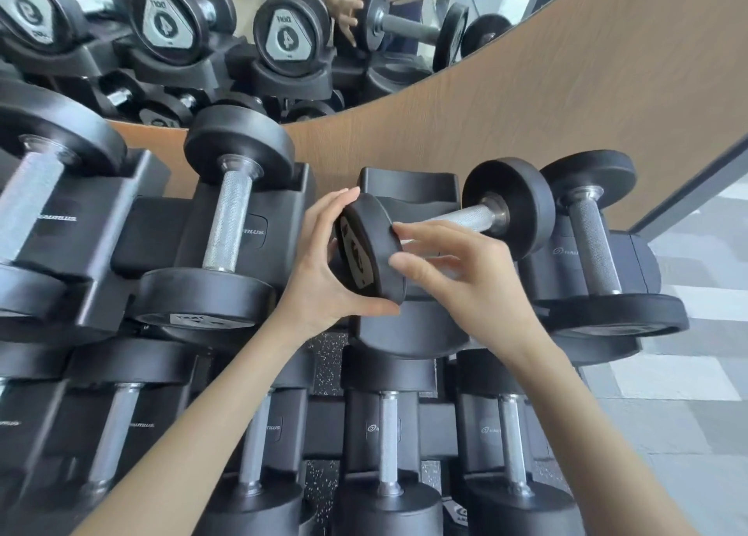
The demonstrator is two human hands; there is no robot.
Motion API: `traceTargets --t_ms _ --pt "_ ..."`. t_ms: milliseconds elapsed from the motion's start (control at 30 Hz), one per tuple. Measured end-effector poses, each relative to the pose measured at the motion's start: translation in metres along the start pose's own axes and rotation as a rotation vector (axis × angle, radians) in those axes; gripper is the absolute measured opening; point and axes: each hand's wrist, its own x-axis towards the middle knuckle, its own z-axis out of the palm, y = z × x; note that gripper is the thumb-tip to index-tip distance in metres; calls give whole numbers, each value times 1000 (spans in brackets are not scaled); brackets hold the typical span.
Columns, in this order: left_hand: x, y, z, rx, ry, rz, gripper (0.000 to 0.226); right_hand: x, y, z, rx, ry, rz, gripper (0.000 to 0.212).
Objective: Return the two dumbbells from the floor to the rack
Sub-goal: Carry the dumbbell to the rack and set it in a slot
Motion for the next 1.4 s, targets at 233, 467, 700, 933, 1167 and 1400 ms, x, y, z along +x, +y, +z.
traceTargets --t_ms 233,467,700,933,1167,1400 --pt "-20 8 17 100 77 50 118 -8 2 10 -5 49 126 39" --pt "-13 1 -4 103 -150 -29 91 -24 9 3 -32 13 60 34" --pt "-41 -5 41 28 -52 -65 58 -60 33 -19 -81 -107 19 44" --pt "-56 -3 61 76 55 -51 58 -71 43 -31 -89 -160 4 49" --pt "-66 0 54 116 28 -29 47 -97 60 -8 -170 -18 -88 54" --pt "-80 8 64 214 70 21 37 -124 87 19 -215 283 -17 44"
